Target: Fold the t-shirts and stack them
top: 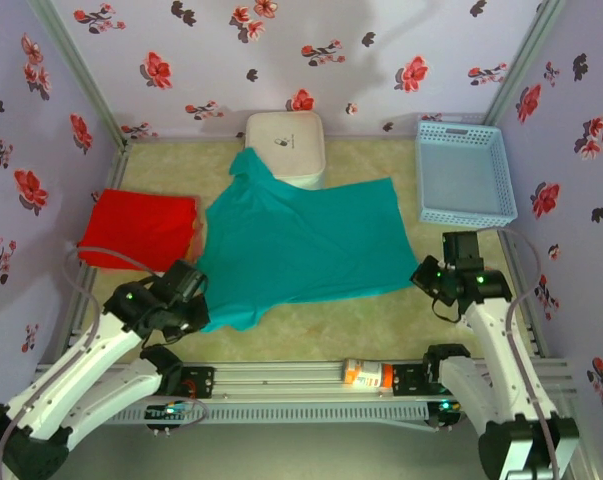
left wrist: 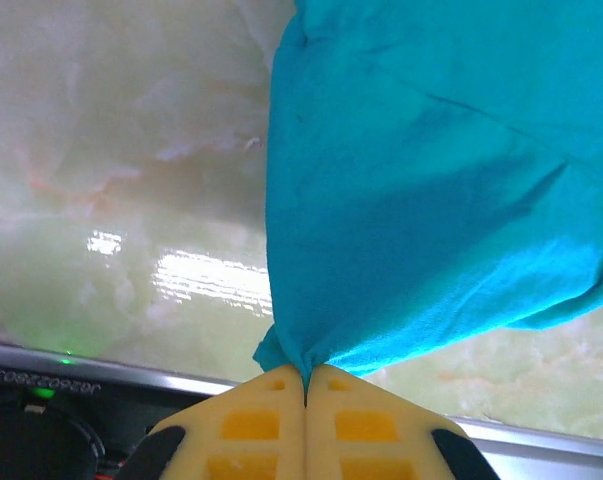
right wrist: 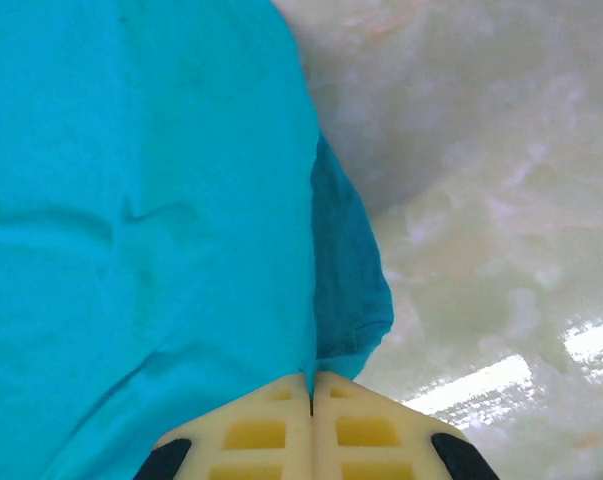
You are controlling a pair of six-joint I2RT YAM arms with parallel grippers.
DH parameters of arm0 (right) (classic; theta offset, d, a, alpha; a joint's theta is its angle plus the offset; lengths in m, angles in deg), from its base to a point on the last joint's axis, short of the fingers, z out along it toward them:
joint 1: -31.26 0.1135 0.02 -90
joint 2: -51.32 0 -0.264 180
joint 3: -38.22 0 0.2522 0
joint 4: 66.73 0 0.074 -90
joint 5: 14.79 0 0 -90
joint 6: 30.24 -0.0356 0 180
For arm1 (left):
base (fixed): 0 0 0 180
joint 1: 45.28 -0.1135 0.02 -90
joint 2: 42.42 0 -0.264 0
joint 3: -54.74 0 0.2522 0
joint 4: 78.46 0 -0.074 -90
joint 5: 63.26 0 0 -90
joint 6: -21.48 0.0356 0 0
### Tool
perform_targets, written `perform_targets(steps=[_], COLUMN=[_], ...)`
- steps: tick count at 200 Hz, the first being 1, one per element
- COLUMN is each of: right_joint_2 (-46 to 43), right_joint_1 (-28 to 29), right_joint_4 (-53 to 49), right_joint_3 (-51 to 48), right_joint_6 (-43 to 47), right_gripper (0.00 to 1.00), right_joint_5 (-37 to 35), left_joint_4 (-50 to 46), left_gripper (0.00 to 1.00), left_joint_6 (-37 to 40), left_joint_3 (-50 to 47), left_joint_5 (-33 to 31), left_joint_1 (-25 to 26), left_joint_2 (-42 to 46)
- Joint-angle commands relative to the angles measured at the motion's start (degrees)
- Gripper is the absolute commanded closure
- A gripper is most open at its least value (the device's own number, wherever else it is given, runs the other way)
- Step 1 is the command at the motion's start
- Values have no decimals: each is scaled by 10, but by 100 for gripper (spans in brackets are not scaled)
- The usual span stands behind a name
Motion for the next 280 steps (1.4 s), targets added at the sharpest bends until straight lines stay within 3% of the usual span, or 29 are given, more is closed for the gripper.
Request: perform_targets(steps=[1,75,130,157,187,214,239,280], right_joint_2=[-31,-105,-107,-52,19,90,145,160], right_joint_1=[-4,-3,-3,-3,-3,-3,-3,-3], right_joint_4=[-41,-62,10,45,100,138,163,182], right_joint_3=[-23,-26,20,100,194,278,364,460], right_joint_6=[-39,-72,-61,-24,6,13,16,53], right_gripper=[100,100,100,100,100,100,100,100], right_joint_5=[-38,-43,-22,-8,-7,1,30,54], left_joint_4=[-55,-45,-13,22,38,56,58,49], left_gripper=[100,100,100,100,100,100,100,100], left_joint_6=[-40,-51,-16,43,137,212,264,341], left_joint_3=[-1,-34,51,154,298,421,557,780], left_joint_5=[28,65,30,-3,-52,-27,38,71], left_joint_1=[4,7,6,-2,-53,-120,-177,-205], left_joint_2=[36,75,64,12,-74,-176,-261,-325])
